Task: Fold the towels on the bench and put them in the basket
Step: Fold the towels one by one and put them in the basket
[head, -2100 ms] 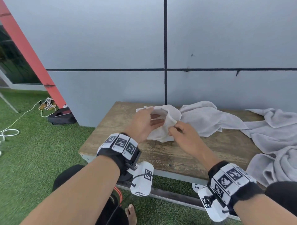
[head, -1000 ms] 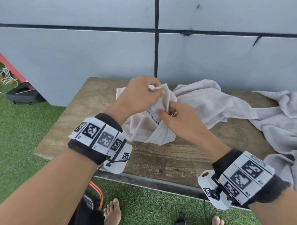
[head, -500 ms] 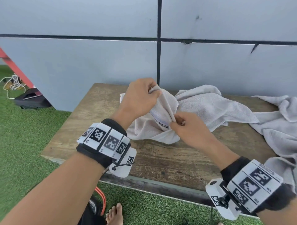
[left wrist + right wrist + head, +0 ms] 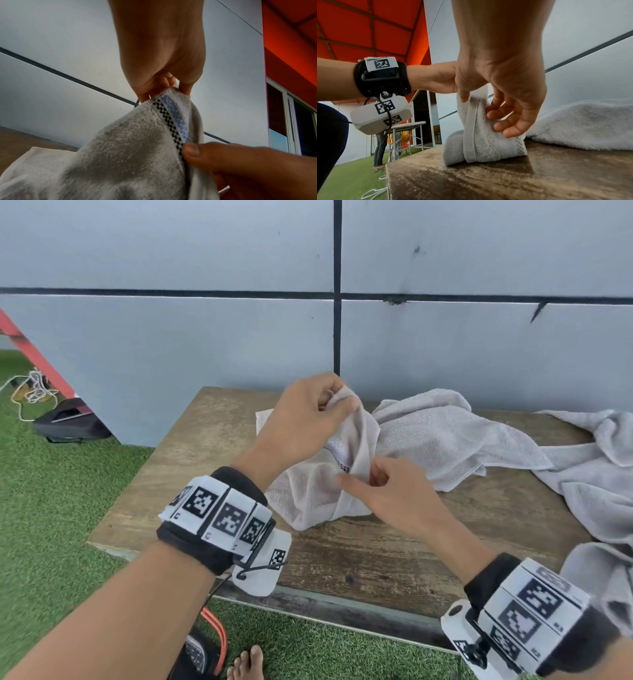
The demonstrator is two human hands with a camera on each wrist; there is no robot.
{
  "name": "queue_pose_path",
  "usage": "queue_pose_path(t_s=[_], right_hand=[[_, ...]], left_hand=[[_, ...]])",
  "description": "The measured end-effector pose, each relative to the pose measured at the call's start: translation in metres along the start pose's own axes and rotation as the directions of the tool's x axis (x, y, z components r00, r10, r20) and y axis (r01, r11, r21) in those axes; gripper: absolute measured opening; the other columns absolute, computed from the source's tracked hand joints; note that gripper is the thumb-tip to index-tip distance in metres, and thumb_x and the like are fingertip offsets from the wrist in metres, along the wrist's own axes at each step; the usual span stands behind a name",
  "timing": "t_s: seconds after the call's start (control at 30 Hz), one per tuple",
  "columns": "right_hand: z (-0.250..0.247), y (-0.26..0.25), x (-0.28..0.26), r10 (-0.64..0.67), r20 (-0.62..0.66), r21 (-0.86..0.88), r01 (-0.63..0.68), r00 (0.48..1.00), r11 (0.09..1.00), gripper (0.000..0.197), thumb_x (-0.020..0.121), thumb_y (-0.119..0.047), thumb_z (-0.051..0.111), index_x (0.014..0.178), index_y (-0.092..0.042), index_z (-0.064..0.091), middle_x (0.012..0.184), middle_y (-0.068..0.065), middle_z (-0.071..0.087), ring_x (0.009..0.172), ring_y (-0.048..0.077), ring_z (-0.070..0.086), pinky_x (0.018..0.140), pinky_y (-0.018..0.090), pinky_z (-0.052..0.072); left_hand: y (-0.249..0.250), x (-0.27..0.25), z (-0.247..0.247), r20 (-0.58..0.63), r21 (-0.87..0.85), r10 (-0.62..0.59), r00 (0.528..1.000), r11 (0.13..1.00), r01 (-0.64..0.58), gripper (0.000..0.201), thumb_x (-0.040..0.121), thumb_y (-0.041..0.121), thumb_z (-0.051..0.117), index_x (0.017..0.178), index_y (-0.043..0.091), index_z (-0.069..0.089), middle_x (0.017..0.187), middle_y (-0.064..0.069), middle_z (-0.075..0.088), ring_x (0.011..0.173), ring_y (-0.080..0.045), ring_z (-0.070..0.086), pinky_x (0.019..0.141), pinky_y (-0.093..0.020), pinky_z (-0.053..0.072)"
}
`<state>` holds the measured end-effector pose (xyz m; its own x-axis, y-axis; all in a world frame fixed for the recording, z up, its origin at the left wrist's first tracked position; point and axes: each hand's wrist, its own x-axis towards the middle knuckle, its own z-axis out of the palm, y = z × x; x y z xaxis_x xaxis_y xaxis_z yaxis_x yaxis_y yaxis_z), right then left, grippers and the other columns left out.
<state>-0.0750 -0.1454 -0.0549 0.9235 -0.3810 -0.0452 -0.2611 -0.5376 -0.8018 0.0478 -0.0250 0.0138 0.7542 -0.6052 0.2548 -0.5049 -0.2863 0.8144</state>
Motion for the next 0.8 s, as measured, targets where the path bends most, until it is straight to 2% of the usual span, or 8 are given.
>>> queue_pose_path(t_s=[0.13, 0.23, 0.37, 0.47, 0.57, 0.67, 0.73, 0.8], right_hand=[[0.002, -0.003, 0.0, -0.003, -0.026, 0.018, 0.003, 1.0, 1.0, 0.045, 0.089, -0.033, 0.069, 0.062, -0.016, 0.037, 0.051, -0.004, 0.039, 0.044, 0.009, 0.034, 0.046, 0.02, 0.03], [-0.001, -0.001, 0.004, -0.031, -0.11, -0.001, 0.031, 0.993, 1.0, 0.033, 0.091, -0.016, 0.059, 0.066, -0.013, 0.038, 0.056, -0.001, 0.039, 0.049, 0.012, 0.033, 0.042, 0.017, 0.03], [-0.008, 0.001, 0.01, -0.078, -0.146, -0.105, 0.063, 0.986, 0.993, 0.022, 0.09, -0.007, 0.051, 0.069, -0.003, 0.045, 0.058, 0.005, 0.043, 0.053, 0.016, 0.035, 0.047, 0.026, 0.027], [-0.012, -0.001, 0.011, -0.092, -0.15, -0.142, 0.071, 0.984, 0.987, 0.018, 0.089, -0.004, 0.05, 0.071, -0.008, 0.05, 0.061, 0.004, 0.053, 0.054, 0.021, 0.045, 0.05, 0.031, 0.032], [-0.016, 0.002, 0.014, -0.071, -0.141, -0.135, 0.052, 0.987, 0.99, 0.025, 0.086, 0.002, 0.048, 0.068, -0.017, 0.047, 0.063, 0.002, 0.054, 0.057, 0.021, 0.048, 0.05, 0.029, 0.031], [-0.019, 0.009, 0.016, -0.017, -0.152, -0.126, -0.003, 0.988, 0.992, 0.018, 0.083, 0.004, 0.045, 0.068, -0.006, 0.048, 0.06, 0.002, 0.046, 0.057, 0.018, 0.038, 0.05, 0.027, 0.028], [-0.021, 0.013, 0.016, -0.005, -0.159, -0.106, -0.012, 0.987, 0.994, 0.009, 0.083, 0.004, 0.045, 0.075, 0.004, 0.05, 0.06, 0.004, 0.044, 0.057, 0.018, 0.036, 0.05, 0.028, 0.028], [-0.022, 0.015, 0.015, 0.0, -0.157, -0.091, -0.014, 0.988, 0.996, 0.011, 0.085, 0.002, 0.045, 0.081, 0.004, 0.055, 0.063, 0.006, 0.048, 0.055, 0.017, 0.038, 0.051, 0.029, 0.031]], left_hand=[[0.0, -0.001, 0.005, 0.054, 0.001, 0.015, 0.998, 1.0, -0.015, 0.012, 0.095, 0.02, 0.064, 0.085, 0.013, 0.065, 0.06, -0.011, 0.058, 0.05, -0.009, 0.041, 0.05, -0.018, 0.034], [-0.007, 0.003, 0.003, -0.07, 0.05, -0.022, 0.997, 0.998, 0.026, 0.013, 0.094, 0.019, 0.063, 0.086, 0.009, 0.065, 0.057, 0.005, 0.053, 0.046, -0.004, 0.04, 0.05, -0.016, 0.033], [-0.015, 0.008, -0.002, -0.273, 0.156, -0.06, 0.96, 0.982, 0.106, 0.018, 0.095, 0.022, 0.057, 0.088, 0.006, 0.062, 0.06, 0.01, 0.047, 0.053, -0.007, 0.043, 0.053, -0.023, 0.035], [-0.014, 0.009, -0.005, -0.358, 0.153, -0.039, 0.933, 0.983, 0.1, 0.018, 0.097, 0.023, 0.056, 0.09, 0.007, 0.061, 0.065, 0.009, 0.051, 0.059, -0.008, 0.047, 0.056, -0.025, 0.041], [-0.013, 0.011, -0.013, -0.476, 0.097, -0.027, 0.879, 0.992, 0.083, 0.017, 0.098, 0.019, 0.054, 0.094, 0.004, 0.06, 0.071, 0.005, 0.053, 0.06, -0.006, 0.046, 0.054, -0.017, 0.042], [-0.017, 0.017, -0.031, -0.593, 0.039, -0.053, 0.804, 0.995, 0.095, 0.016, 0.099, 0.018, 0.053, 0.095, 0.005, 0.06, 0.069, 0.007, 0.049, 0.058, -0.004, 0.043, 0.053, -0.009, 0.039], [-0.022, 0.019, -0.04, -0.581, 0.034, -0.088, 0.809, 0.991, 0.132, 0.016, 0.098, 0.021, 0.054, 0.095, 0.008, 0.061, 0.069, 0.006, 0.053, 0.059, -0.007, 0.047, 0.049, -0.008, 0.036], [-0.027, 0.02, -0.045, -0.536, 0.052, -0.124, 0.835, 0.983, 0.179, 0.016, 0.097, 0.024, 0.056, 0.093, 0.01, 0.062, 0.07, 0.005, 0.055, 0.059, -0.008, 0.048, 0.046, -0.009, 0.035]])
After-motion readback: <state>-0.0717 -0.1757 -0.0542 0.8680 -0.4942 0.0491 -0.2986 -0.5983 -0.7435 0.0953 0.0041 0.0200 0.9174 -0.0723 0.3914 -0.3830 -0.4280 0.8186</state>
